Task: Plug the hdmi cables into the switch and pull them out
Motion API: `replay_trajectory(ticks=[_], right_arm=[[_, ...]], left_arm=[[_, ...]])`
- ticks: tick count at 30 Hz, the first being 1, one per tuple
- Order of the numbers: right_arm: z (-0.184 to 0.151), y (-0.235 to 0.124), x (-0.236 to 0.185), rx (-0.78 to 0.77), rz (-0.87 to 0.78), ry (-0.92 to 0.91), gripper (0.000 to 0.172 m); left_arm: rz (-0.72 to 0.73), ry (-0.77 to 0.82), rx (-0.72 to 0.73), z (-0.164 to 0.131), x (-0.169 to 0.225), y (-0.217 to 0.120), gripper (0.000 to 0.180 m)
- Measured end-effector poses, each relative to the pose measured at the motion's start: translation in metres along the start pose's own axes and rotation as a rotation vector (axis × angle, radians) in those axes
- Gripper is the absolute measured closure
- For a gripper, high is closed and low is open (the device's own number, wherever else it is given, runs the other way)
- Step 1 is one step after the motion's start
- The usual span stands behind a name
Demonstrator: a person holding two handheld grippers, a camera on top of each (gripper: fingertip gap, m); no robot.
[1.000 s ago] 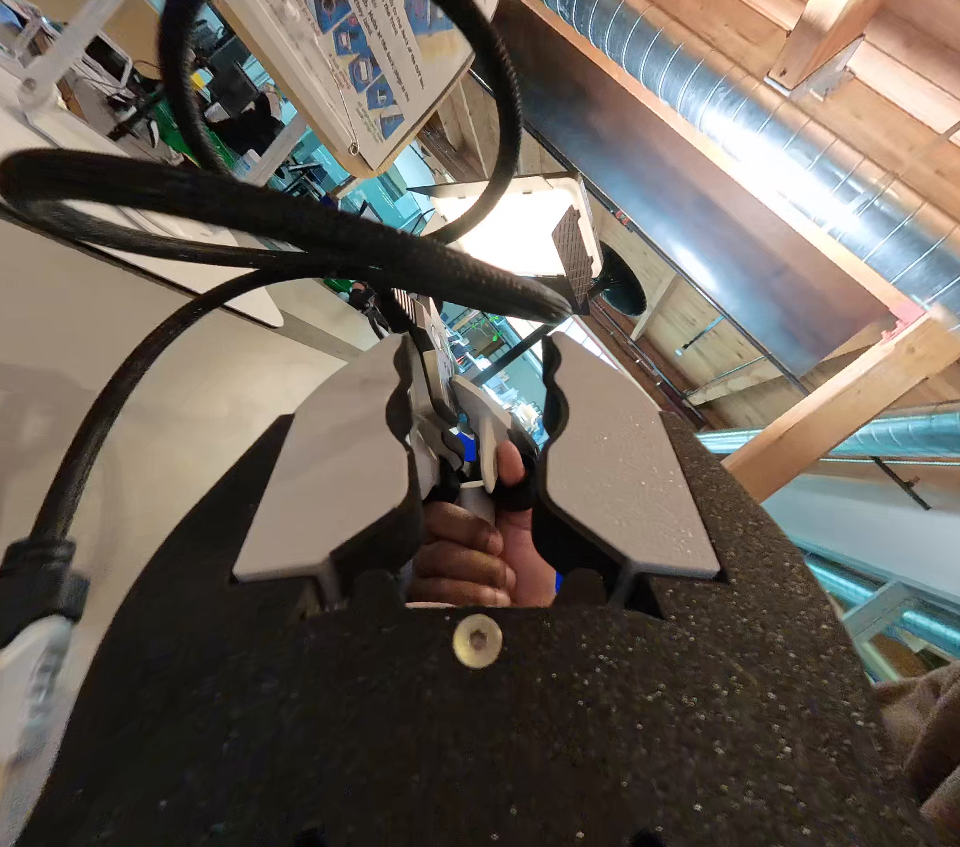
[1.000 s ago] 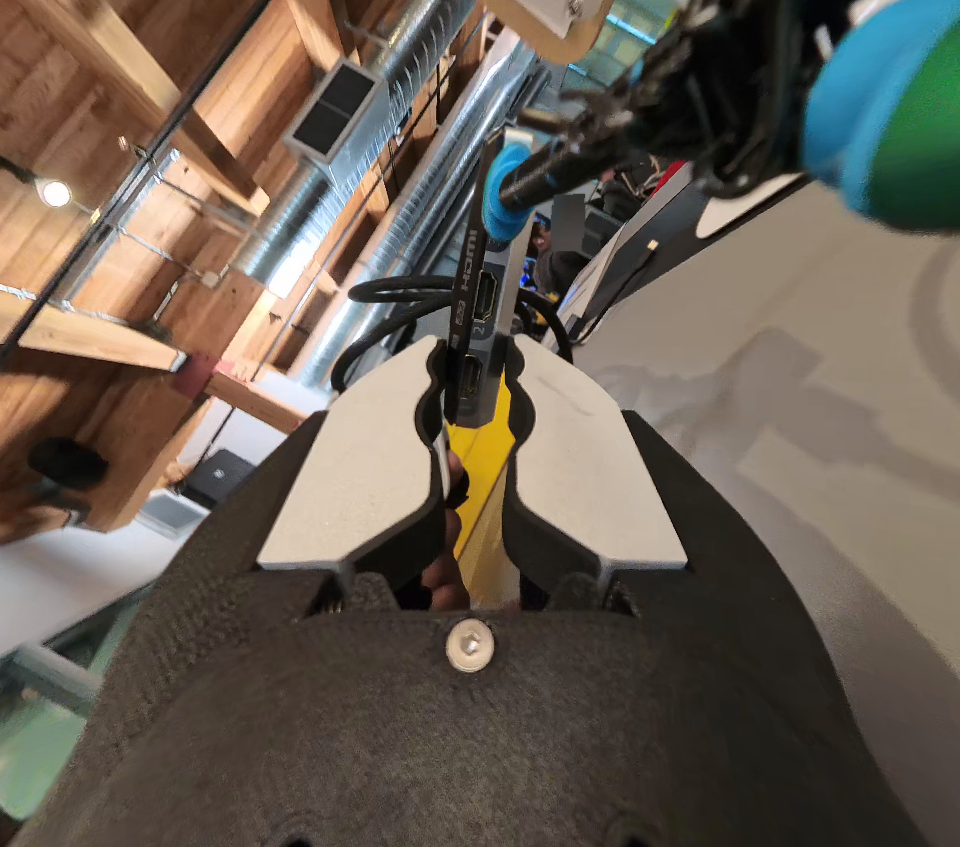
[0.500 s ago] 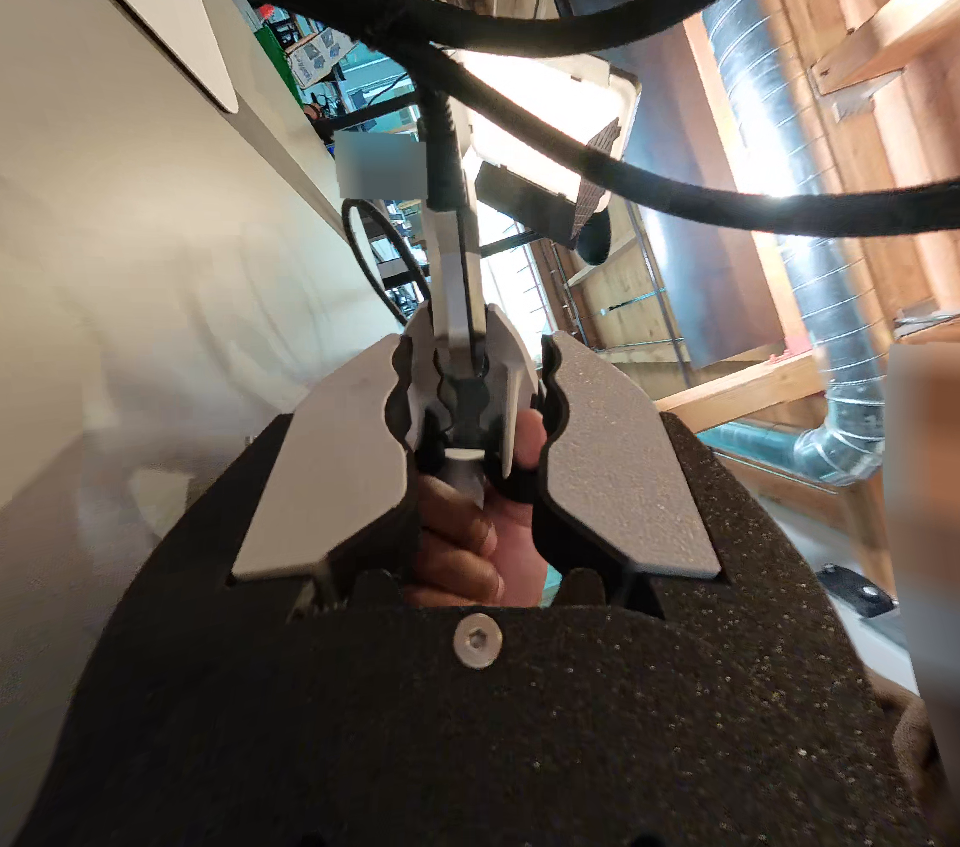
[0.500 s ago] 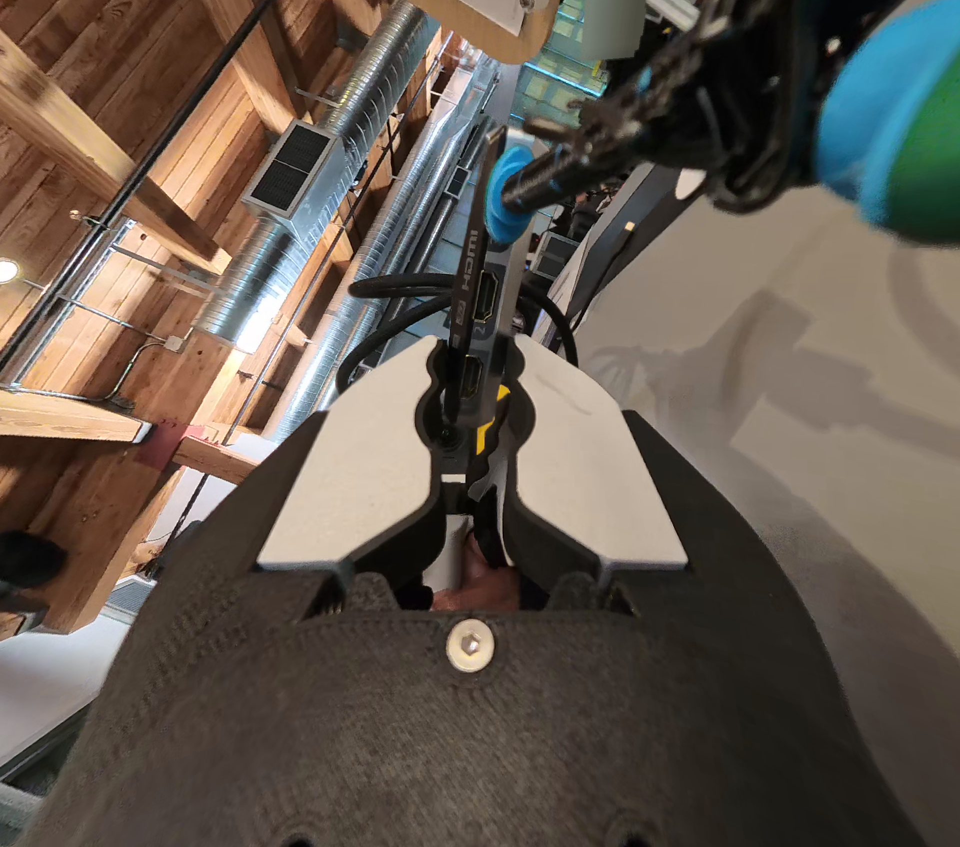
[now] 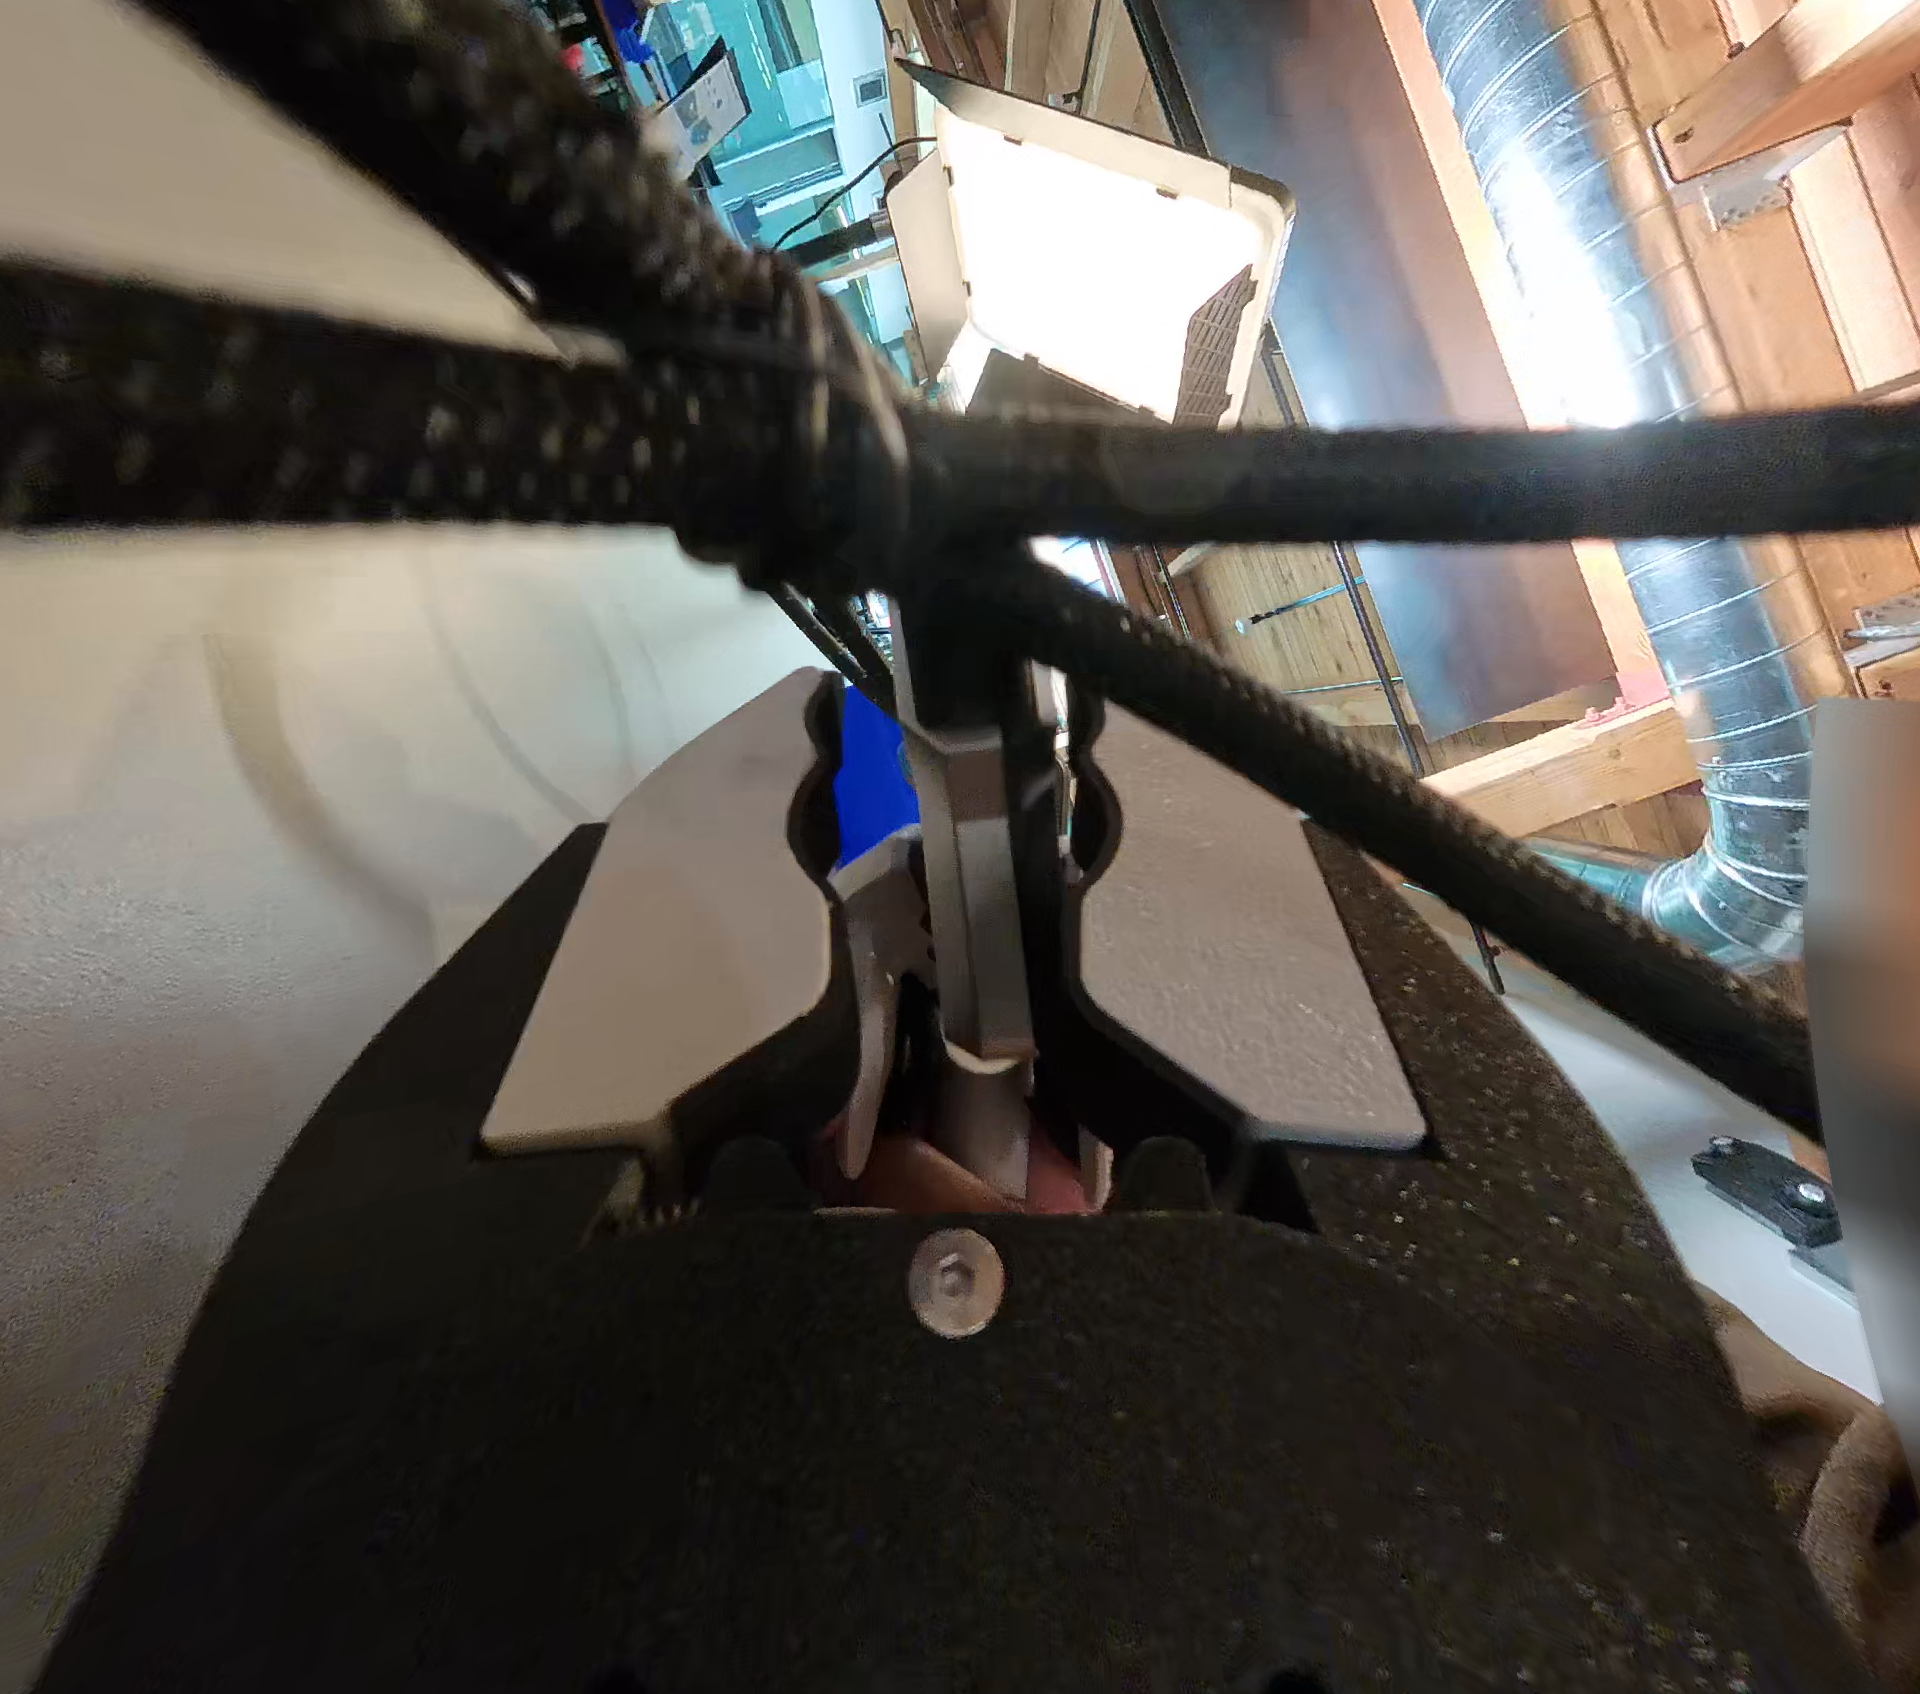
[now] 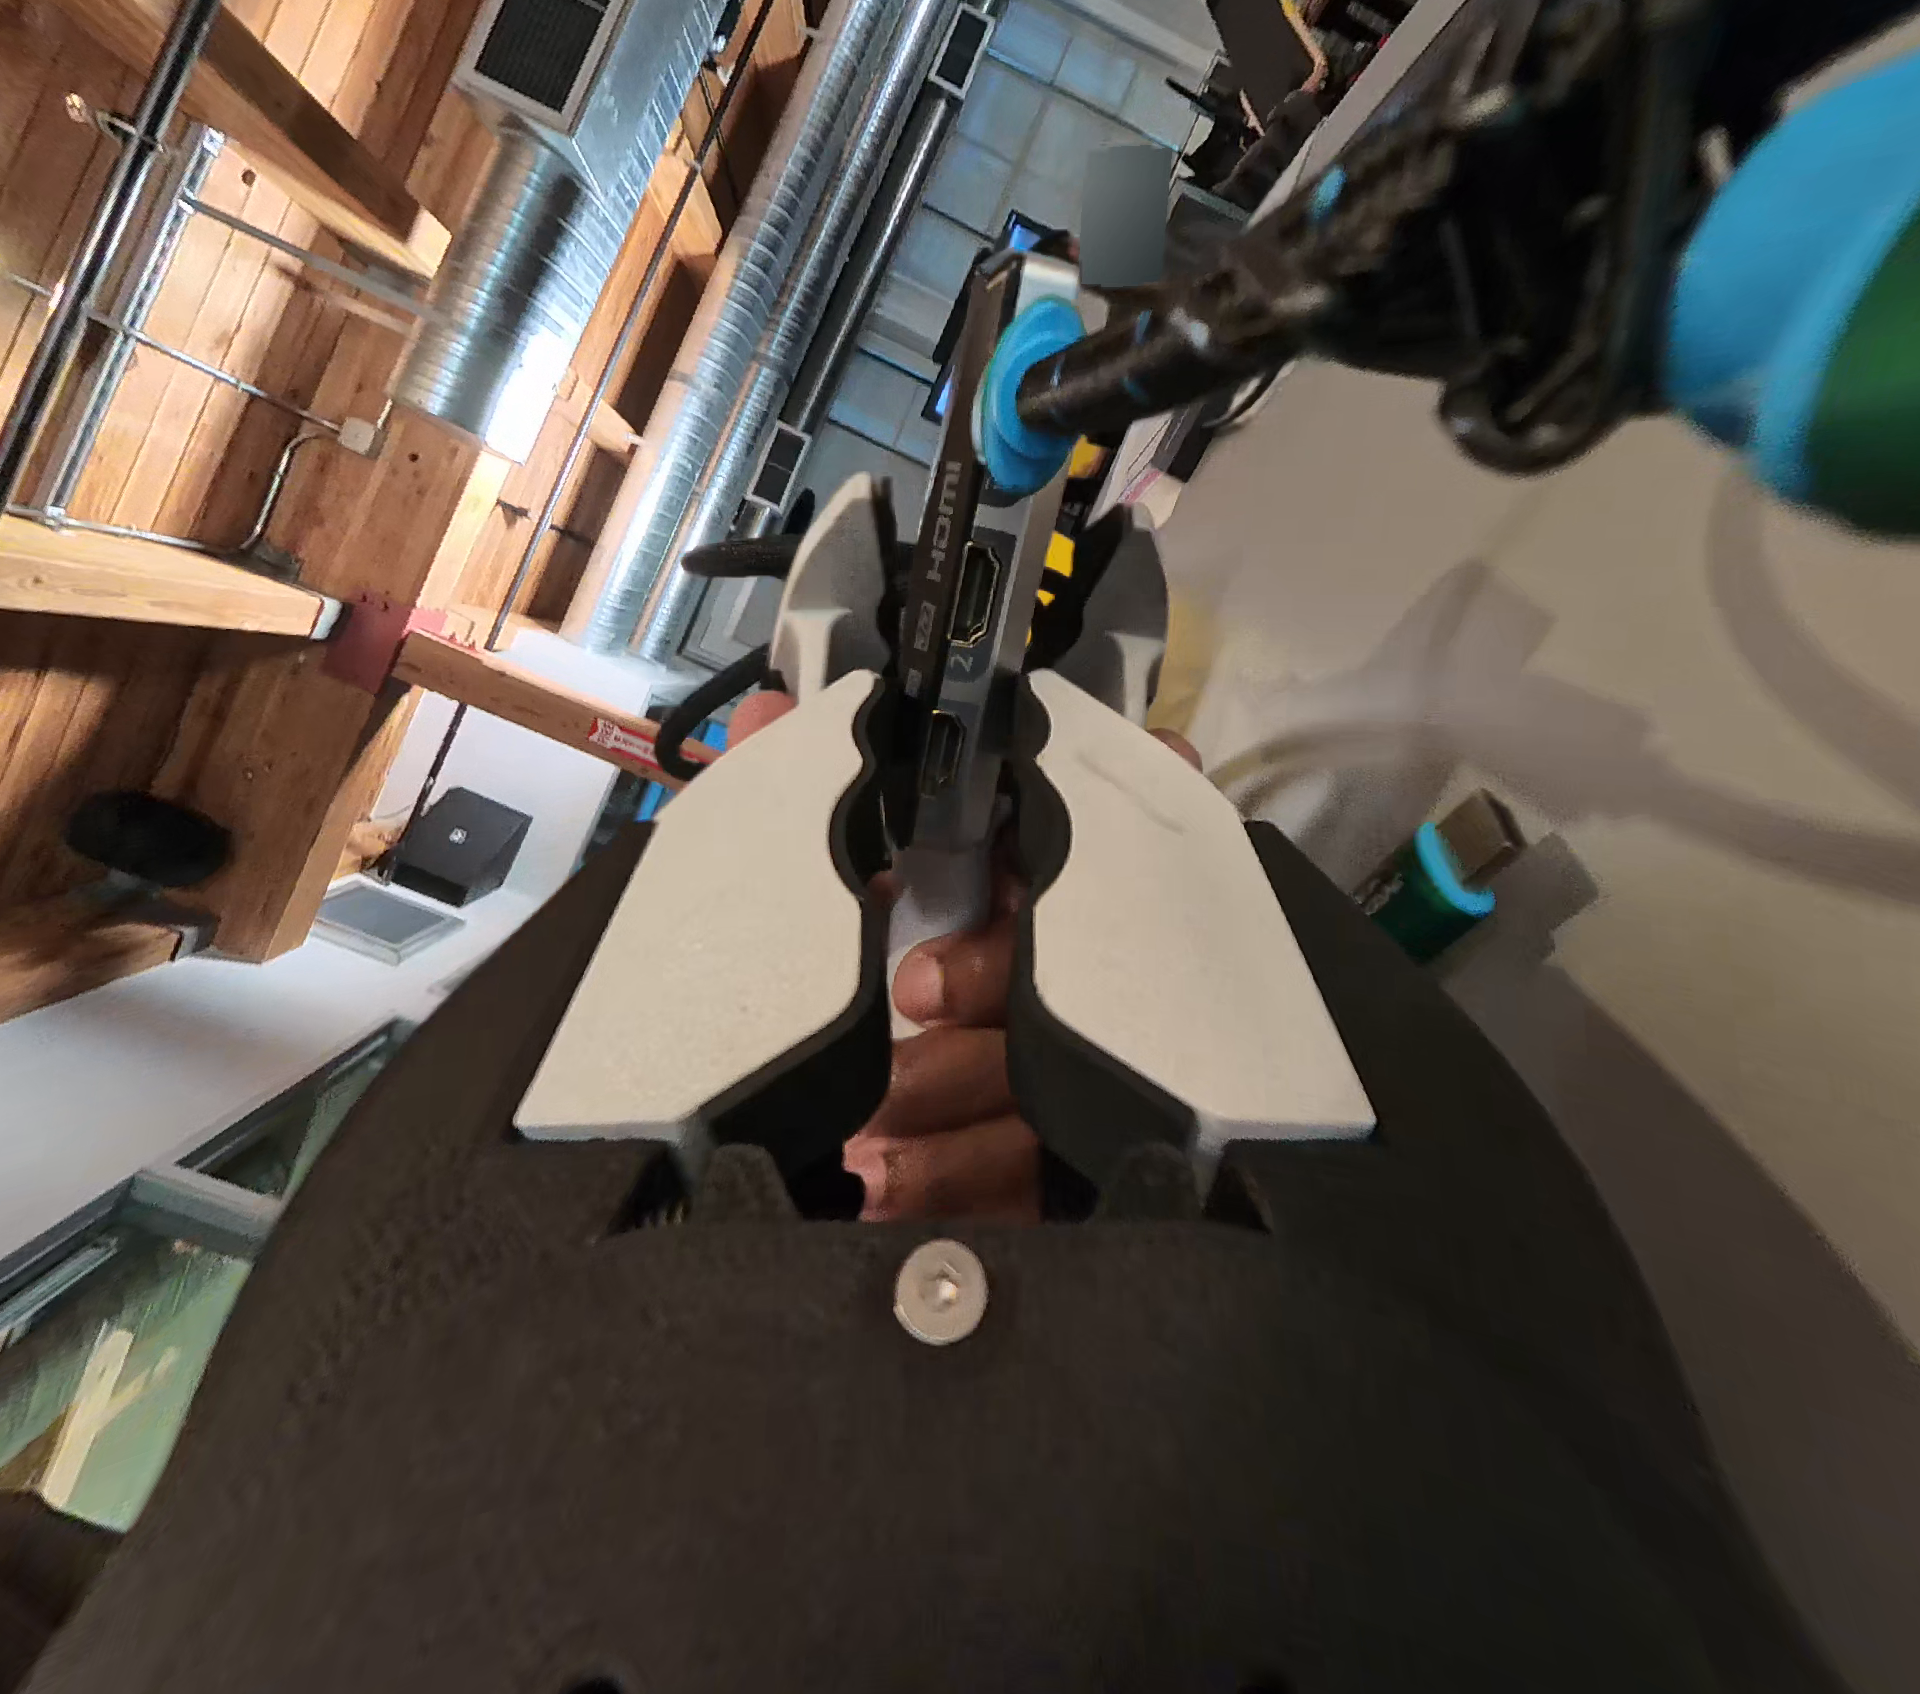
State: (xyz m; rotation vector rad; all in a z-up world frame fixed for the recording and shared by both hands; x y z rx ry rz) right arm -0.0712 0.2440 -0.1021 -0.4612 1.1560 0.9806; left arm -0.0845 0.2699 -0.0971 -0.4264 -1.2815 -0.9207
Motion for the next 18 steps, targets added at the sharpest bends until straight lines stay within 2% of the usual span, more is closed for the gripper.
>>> replay_trajectory(ticks=[2, 5, 10, 12, 15, 18], right_arm=[[-0.006, 0.002, 0.0, -0.034, -0.01, -0.024, 0.151], [-0.01, 0.004, -0.001, -0.102, -0.021, -0.059, 0.15], [-0.018, -0.003, -0.002, -0.286, -0.081, -0.152, 0.143], [-0.023, -0.012, 0.004, -0.397, -0.161, -0.251, 0.147], [-0.022, -0.03, 0.013, -0.515, -0.325, -0.515, 0.163], [-0.03, -0.042, 0.015, -0.638, -0.431, -0.706, 0.165]], left_arm=[[-0.03, 0.02, 0.008, 0.002, 0.004, -0.003, 0.157], [-0.031, 0.047, 0.008, 0.006, 0.005, -0.007, 0.158], [0.023, 0.096, 0.12, 0.032, -0.003, -0.026, 0.159], [0.039, 0.099, 0.151, 0.042, -0.006, -0.035, 0.158], [0.05, 0.108, 0.174, 0.049, -0.007, -0.043, 0.158], [0.07, 0.126, 0.177, 0.05, -0.008, -0.044, 0.158]])
Point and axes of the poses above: each gripper's, where its closed fingertips meet, y out along the fingers, z out of its top, x = y × z across the jaws, the point moved 2 cm from there along -y, back along the fingers, and after that the axes turned 4 degrees about x, right-handed, at the moved point
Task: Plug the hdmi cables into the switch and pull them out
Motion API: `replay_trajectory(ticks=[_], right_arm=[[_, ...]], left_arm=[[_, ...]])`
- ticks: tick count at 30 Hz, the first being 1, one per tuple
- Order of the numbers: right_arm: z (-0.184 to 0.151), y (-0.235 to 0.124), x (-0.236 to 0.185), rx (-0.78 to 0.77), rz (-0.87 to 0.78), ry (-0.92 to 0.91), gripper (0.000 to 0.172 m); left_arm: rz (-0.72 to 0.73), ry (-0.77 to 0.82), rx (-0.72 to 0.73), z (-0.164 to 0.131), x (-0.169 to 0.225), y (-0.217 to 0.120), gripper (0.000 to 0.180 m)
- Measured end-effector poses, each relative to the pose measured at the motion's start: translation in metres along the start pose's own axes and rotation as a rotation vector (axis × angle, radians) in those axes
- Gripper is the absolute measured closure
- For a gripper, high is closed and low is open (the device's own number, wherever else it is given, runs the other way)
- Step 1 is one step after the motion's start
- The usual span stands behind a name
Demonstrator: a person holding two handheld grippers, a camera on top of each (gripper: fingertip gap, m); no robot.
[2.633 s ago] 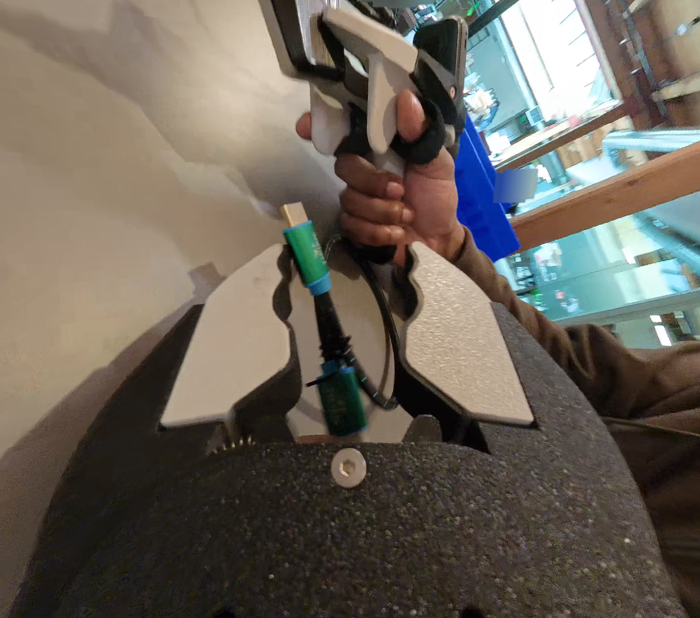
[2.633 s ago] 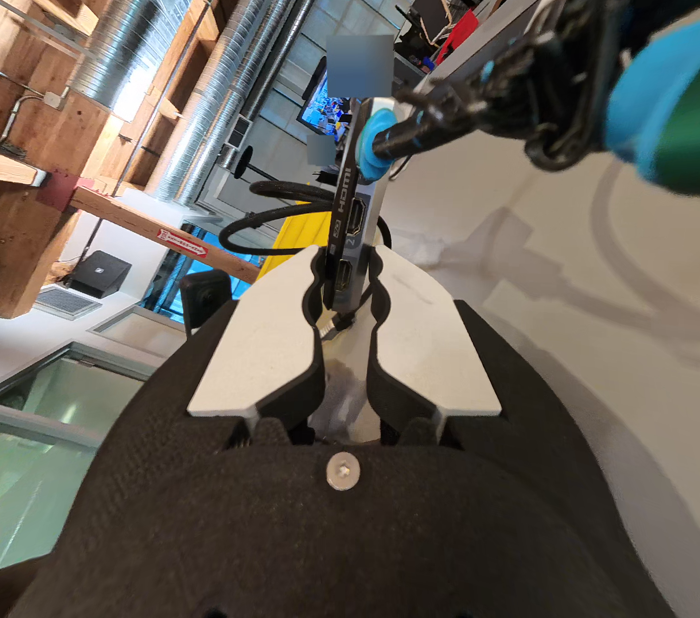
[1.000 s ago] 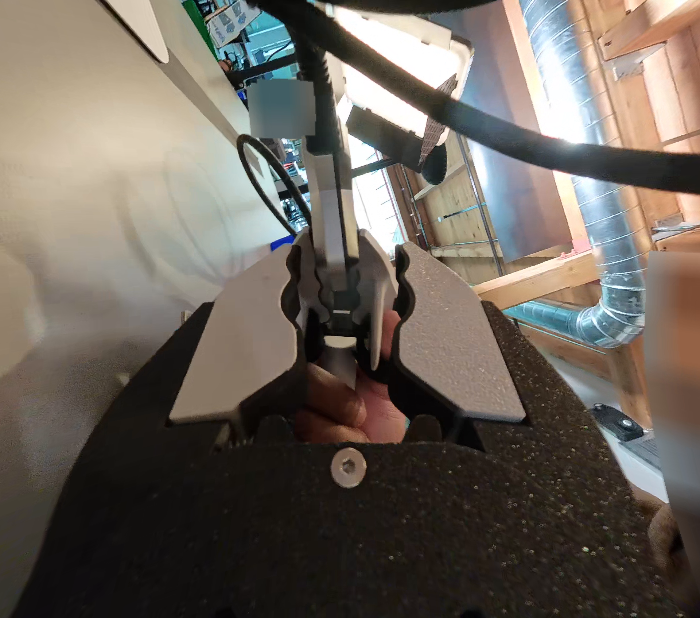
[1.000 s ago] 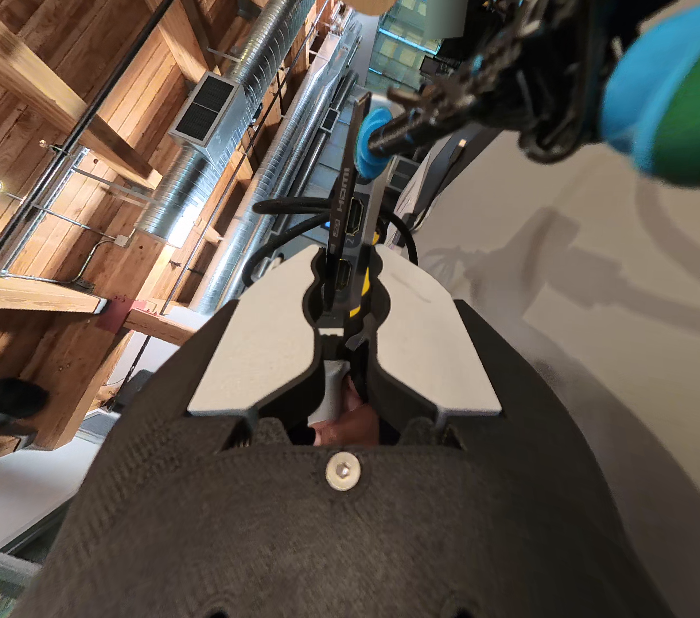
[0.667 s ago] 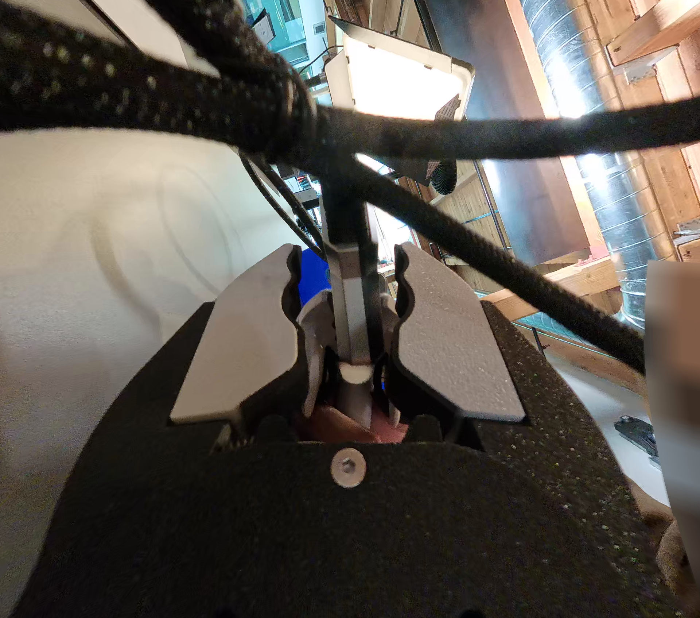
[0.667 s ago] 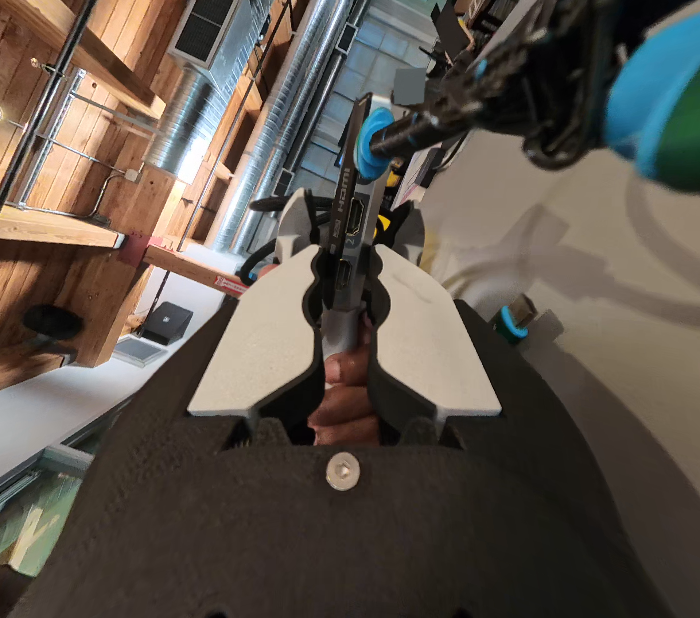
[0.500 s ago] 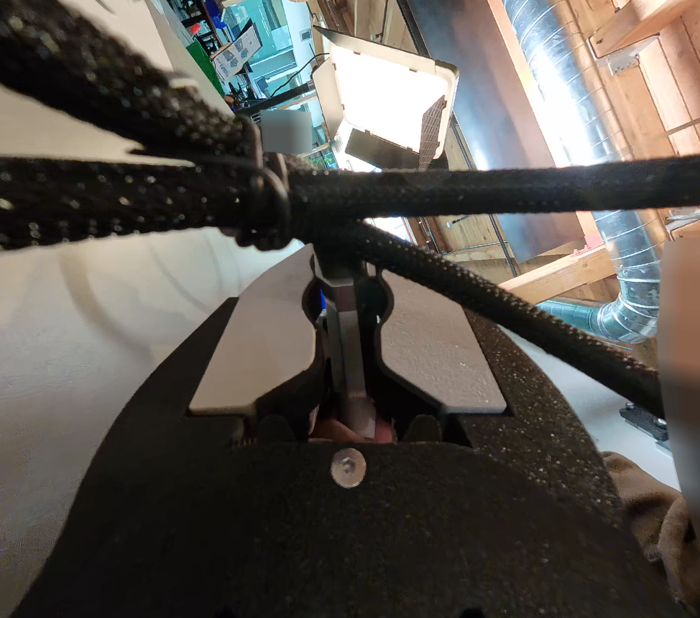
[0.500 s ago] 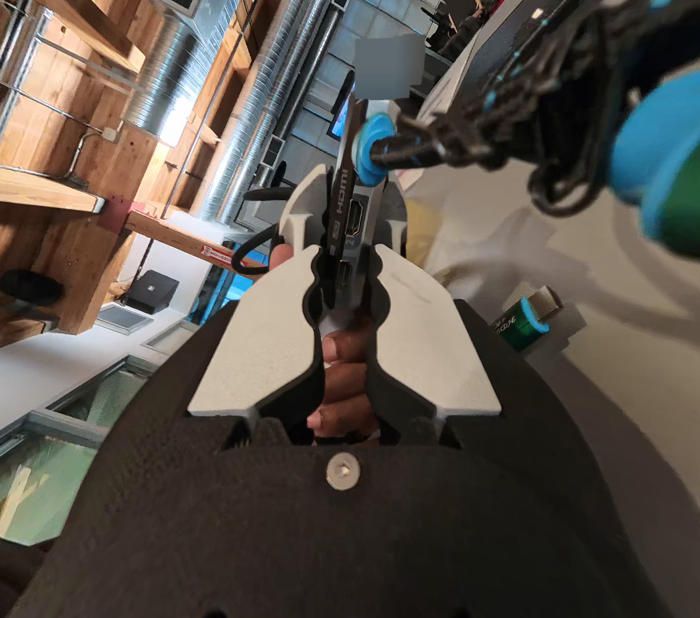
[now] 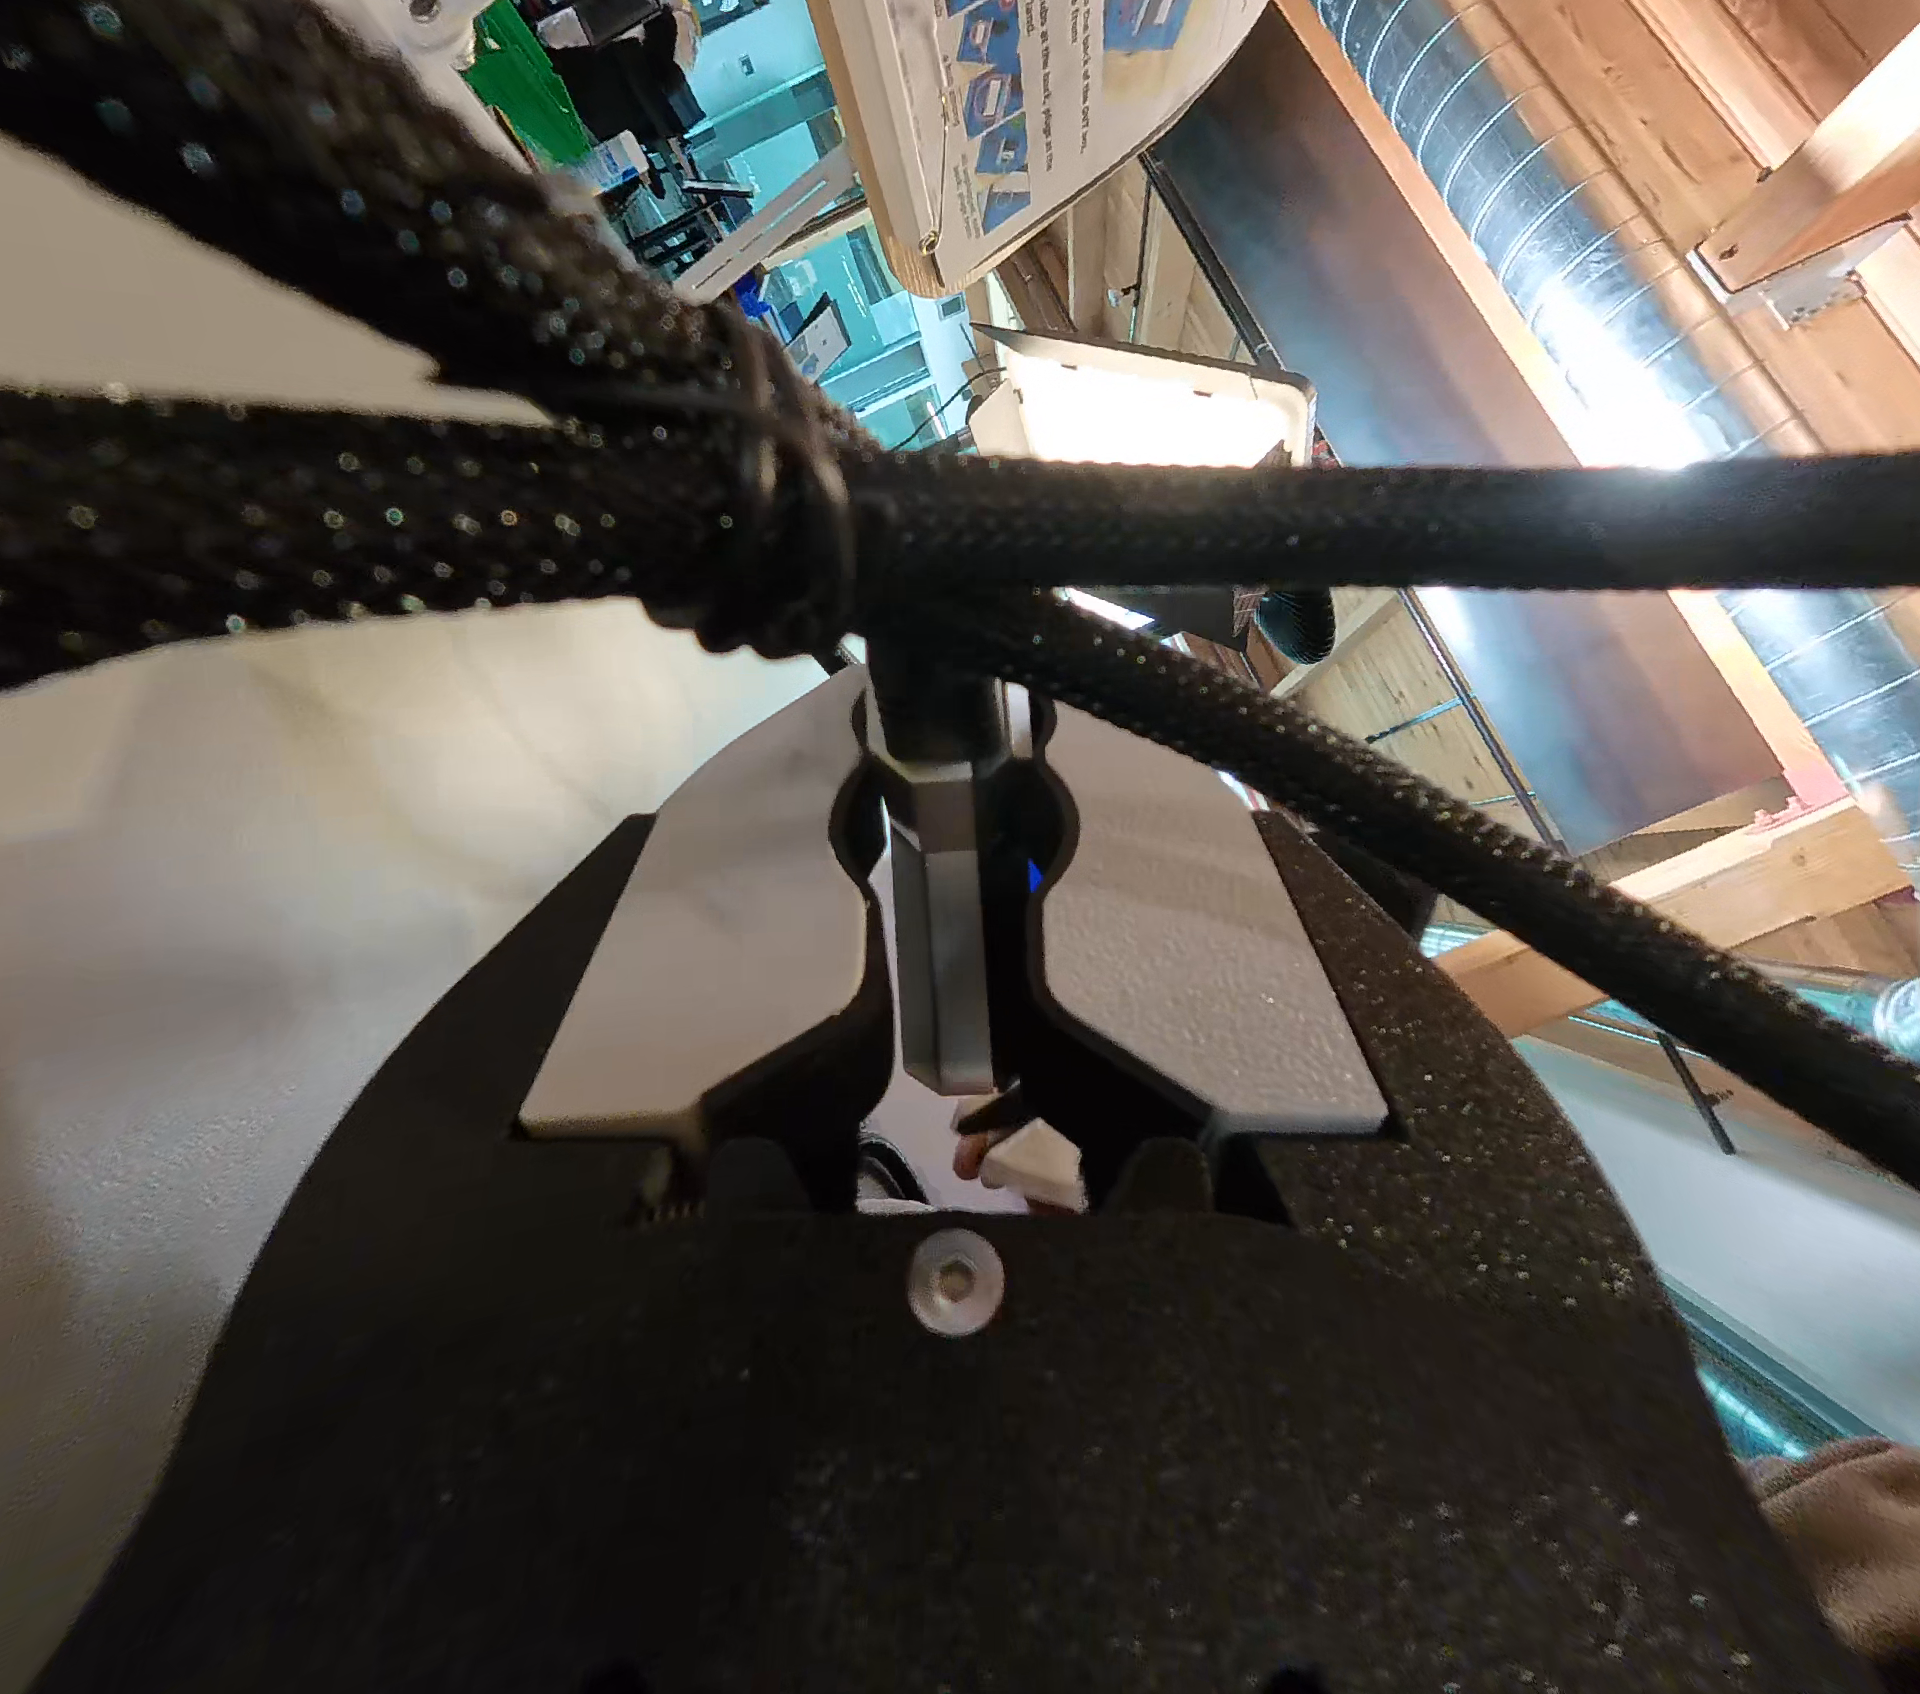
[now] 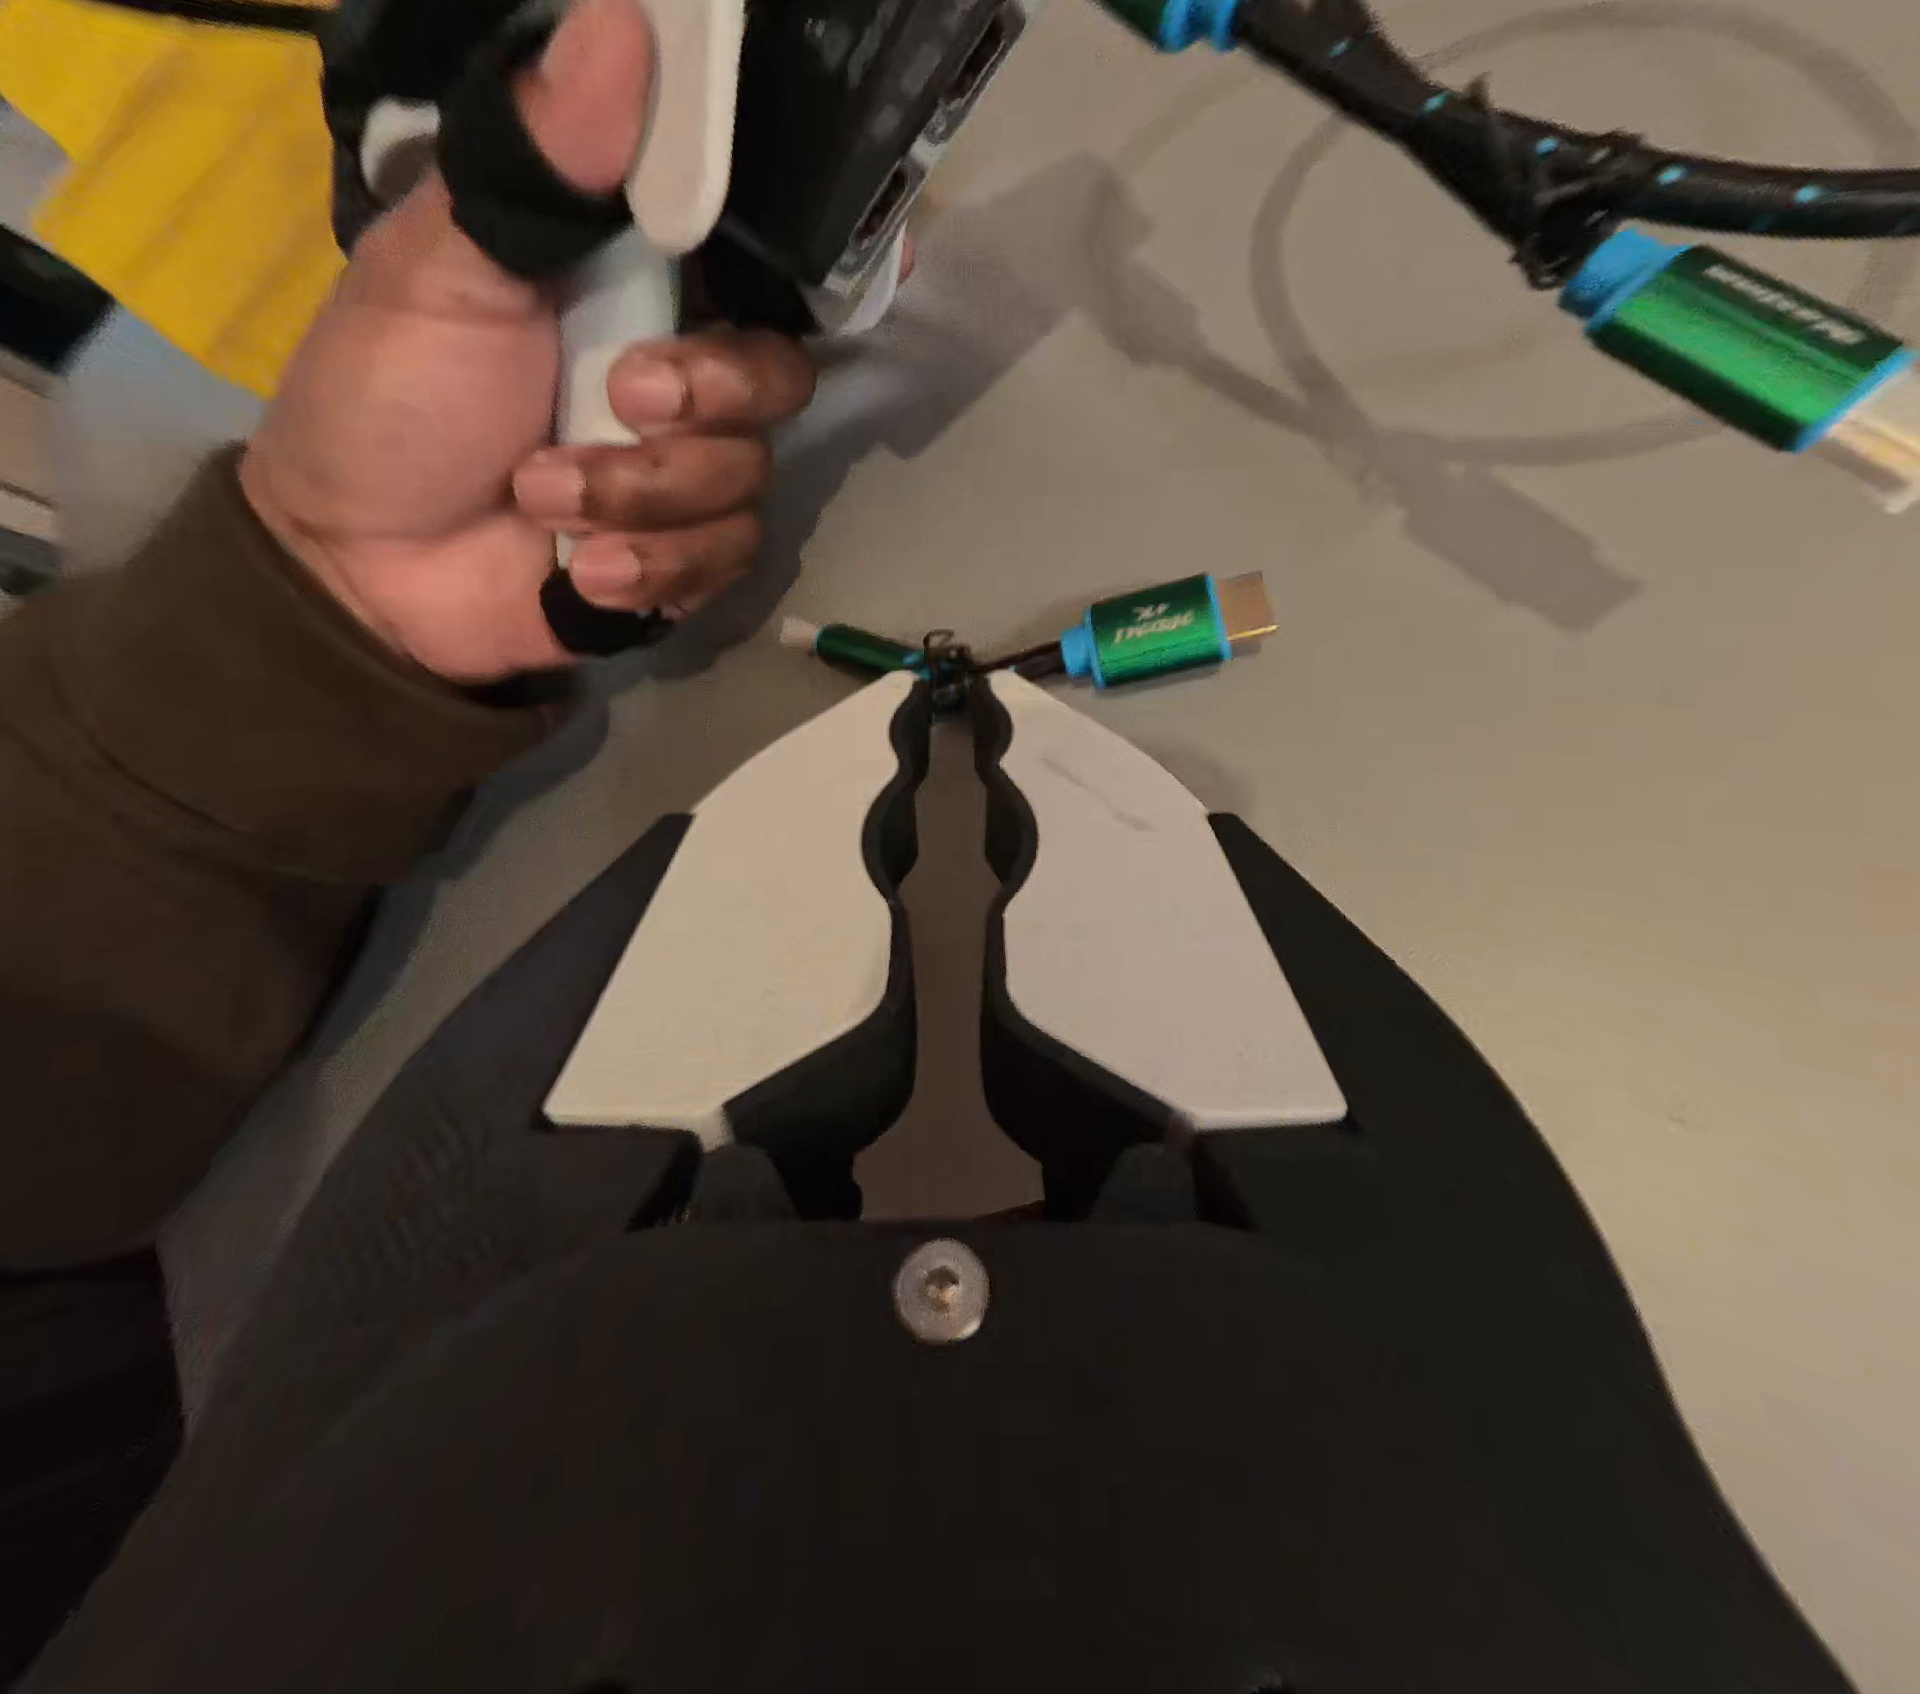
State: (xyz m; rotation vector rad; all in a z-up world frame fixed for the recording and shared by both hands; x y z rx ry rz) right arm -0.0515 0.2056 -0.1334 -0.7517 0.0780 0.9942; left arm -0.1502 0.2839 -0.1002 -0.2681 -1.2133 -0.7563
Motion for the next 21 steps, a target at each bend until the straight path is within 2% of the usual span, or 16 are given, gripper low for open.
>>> replay_trajectory(ticks=[5, 8, 12, 18, 20, 21], right_arm=[[-0.034, 0.016, -0.024, -0.175, 0.06, -0.073, 0.162], [-0.053, 0.022, -0.033, -0.286, 0.083, -0.175, 0.17], [-0.068, 0.011, -0.034, -0.389, 0.152, -0.341, 0.172], [-0.084, -0.038, 0.004, -0.483, 0.235, -0.439, 0.172], [-0.08, -0.053, 0.031, -0.473, 0.156, -0.406, 0.172], [-0.076, -0.059, 0.046, -0.456, 0.092, -0.4, 0.166]], left_arm=[[0.023, -0.018, -0.023, -0.006, -0.007, 0.003, 0.158], [0.019, -0.018, -0.026, -0.007, -0.006, 0.003, 0.158], [0.021, -0.029, -0.033, -0.007, -0.007, 0.003, 0.158], [0.018, -0.039, -0.047, -0.01, -0.007, 0.004, 0.158], [0.017, -0.043, -0.048, -0.01, -0.008, 0.004, 0.158], [0.017, -0.045, -0.049, -0.011, -0.008, 0.004, 0.158]])
Point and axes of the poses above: each gripper's, where its closed fingertips meet, y out along the fingers, z out of its top, x = y × z across the jaws, the point moved 2 cm from there along -y, back along the fingers, and after that the axes turned 4 degrees about x, right-handed, at the moved point
